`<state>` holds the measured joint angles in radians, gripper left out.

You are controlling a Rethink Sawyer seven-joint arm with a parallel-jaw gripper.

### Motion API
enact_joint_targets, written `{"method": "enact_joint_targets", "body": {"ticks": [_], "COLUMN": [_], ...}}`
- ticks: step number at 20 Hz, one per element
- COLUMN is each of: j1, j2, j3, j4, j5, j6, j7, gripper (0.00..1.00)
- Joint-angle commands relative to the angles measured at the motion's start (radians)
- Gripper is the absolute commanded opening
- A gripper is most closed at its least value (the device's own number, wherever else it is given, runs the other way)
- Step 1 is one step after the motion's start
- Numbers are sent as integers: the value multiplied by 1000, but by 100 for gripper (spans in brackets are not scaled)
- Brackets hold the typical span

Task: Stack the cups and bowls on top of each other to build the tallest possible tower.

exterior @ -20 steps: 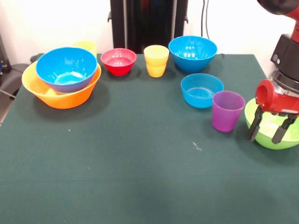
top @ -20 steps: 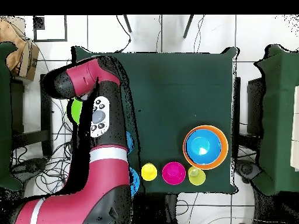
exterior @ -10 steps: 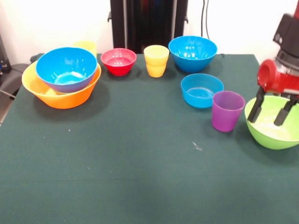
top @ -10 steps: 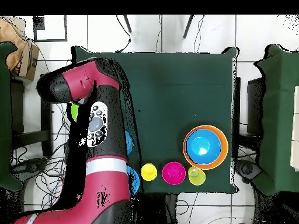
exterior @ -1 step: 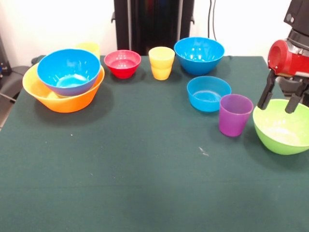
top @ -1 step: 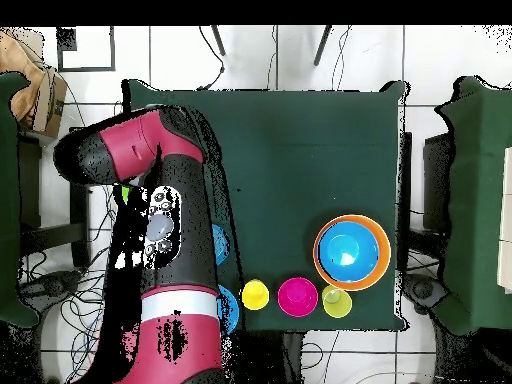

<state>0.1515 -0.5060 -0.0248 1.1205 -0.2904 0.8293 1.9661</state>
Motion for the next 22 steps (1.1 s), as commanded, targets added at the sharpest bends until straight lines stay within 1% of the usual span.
{"method": "enact_joint_targets", "body": {"ticks": [1,7,13,22], "j1": [1,7,19,38], "j2": [20,13,32,37], "j3": [112,107,82,49], "j4": [90,91,109,142], "j5": [-48,-50,-85,-106], "j6": [-14,-12,-89,-144], "j7": [-134,-122,-85,-62], "gripper": [100,100,100,100]}}
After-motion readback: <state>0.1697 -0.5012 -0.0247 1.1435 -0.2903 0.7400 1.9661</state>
